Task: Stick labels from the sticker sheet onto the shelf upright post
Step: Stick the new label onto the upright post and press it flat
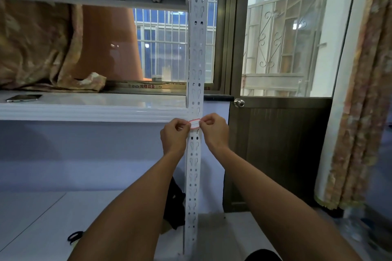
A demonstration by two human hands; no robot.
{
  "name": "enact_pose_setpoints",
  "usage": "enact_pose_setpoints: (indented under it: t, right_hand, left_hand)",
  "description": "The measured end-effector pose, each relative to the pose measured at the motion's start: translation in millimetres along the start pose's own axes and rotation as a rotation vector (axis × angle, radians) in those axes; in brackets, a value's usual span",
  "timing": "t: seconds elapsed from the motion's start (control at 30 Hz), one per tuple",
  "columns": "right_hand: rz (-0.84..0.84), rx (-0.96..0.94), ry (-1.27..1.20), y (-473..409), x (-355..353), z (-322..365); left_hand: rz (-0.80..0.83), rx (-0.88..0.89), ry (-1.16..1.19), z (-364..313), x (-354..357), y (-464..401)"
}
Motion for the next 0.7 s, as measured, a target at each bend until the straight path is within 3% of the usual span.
enact_pose_setpoints:
  t: [0.3,0.43,0.6,0.7]
  right_hand:
    - [0.062,0.054,-0.052,-8,2,-25]
    - [0.016,0.075,-0.099,-9,3,-24]
    - [0.033,0.028,-0.101,-9,1,-25]
    - [0.069,-0.060,-0.044,-9,-3,-21]
  left_hand:
    - [0.040,0.066,-0.001,2,5,-3]
    - [0.041,0.082,0.010,0,7,-7]
    - [0.150,0.091,-0.015,2,4,-9]
    - [0.216,0.190,-0.139,0,0,-7]
Point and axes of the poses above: each hand's wrist, its own y-axis away from the middle knuckle, its own x-axis out of the palm, z = x × y, the point moved 3 cm from there along -y, towards the middle knuckle, and after that the axes turned 3 degrees about y, right-handed, at the moved point
